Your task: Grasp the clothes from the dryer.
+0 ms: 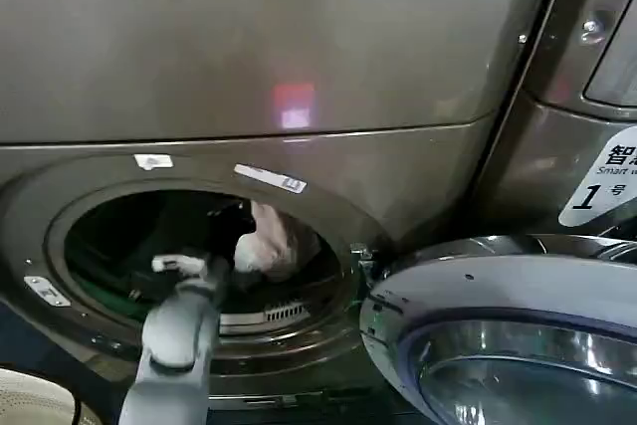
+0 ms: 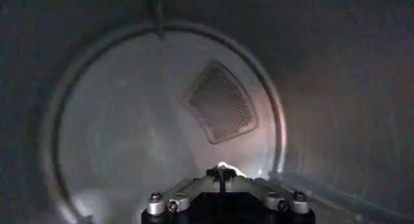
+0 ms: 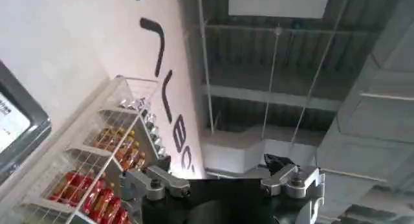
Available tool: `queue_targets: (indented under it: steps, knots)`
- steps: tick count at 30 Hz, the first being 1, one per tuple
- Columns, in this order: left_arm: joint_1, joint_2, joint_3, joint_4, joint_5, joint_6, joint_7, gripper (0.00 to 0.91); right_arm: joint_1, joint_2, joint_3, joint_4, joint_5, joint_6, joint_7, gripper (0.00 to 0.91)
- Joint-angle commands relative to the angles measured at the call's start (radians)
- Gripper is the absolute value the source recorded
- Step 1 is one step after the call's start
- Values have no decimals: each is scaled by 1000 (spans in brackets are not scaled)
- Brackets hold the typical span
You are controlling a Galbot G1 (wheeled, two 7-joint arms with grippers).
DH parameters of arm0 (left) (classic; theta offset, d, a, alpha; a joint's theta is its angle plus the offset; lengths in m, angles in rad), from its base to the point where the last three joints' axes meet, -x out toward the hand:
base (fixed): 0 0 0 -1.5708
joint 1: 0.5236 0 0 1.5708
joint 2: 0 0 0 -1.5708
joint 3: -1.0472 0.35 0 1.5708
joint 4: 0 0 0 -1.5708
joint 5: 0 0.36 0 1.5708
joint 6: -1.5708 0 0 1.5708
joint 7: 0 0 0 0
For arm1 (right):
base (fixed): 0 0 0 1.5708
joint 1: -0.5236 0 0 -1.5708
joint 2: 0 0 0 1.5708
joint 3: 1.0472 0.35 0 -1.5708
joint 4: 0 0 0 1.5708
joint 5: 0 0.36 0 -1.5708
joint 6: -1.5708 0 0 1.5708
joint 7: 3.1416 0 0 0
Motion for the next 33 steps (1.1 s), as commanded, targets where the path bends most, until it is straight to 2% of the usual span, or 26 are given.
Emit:
queue_targets:
  steps: [1, 5, 10, 21, 33]
  knots:
    - [209, -21, -1, -166, -27, 1, -107, 0, -2, -16, 27, -33, 6, 6, -10, 907]
    - [210, -20, -2, -156, -31, -5, -99, 0, -2, -11, 28, -30, 9, 7, -26, 907]
    - [210, -18, -3, -156, -37, -1, -99, 0, 0, -12, 40, -31, 54, 17, -47, 907]
    - [201, -20, 1, -154, -26, 20, -97, 0, -10, -4, 45, -28, 23, 18, -65, 907]
    - [194, -21, 3, -151, -29, 24, -96, 0, -2, -6, 45, -24, 34, 13, -89, 907]
